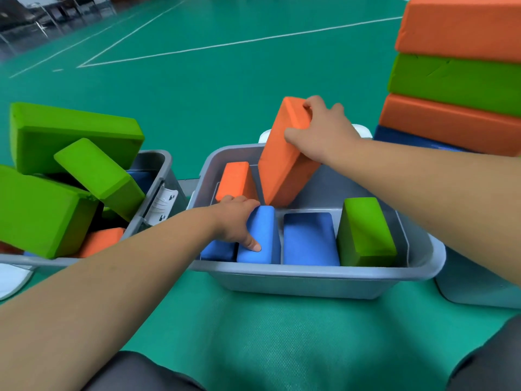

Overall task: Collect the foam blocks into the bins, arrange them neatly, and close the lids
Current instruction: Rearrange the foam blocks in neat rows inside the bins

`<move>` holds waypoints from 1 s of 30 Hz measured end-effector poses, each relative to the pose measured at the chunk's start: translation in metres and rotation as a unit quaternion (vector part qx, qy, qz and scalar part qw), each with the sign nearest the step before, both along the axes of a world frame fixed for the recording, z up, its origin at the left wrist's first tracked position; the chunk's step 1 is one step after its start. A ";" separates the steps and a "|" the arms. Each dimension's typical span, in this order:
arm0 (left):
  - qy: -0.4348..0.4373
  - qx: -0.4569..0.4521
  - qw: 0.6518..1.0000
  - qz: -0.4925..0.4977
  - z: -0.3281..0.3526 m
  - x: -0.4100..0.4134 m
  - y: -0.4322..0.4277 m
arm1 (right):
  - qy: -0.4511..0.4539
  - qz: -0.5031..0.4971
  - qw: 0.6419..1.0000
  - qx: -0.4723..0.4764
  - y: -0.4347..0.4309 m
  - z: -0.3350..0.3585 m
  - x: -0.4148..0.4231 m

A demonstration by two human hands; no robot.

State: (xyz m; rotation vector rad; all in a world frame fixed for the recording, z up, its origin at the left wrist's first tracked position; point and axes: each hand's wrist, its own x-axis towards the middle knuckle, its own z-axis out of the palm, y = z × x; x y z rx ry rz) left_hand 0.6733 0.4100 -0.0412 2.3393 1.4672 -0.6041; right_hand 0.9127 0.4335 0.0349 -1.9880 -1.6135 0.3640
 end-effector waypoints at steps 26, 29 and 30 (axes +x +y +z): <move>-0.030 0.028 0.998 0.039 -0.010 -0.023 -0.005 | -0.166 0.225 0.917 -0.283 0.012 -0.081 -0.063; -0.032 0.029 0.999 0.032 -0.014 -0.026 -0.002 | -0.175 0.239 0.912 -0.283 0.009 -0.089 -0.059; -0.031 0.027 0.999 0.030 -0.015 -0.026 -0.002 | -0.173 0.241 0.912 -0.283 0.009 -0.091 -0.056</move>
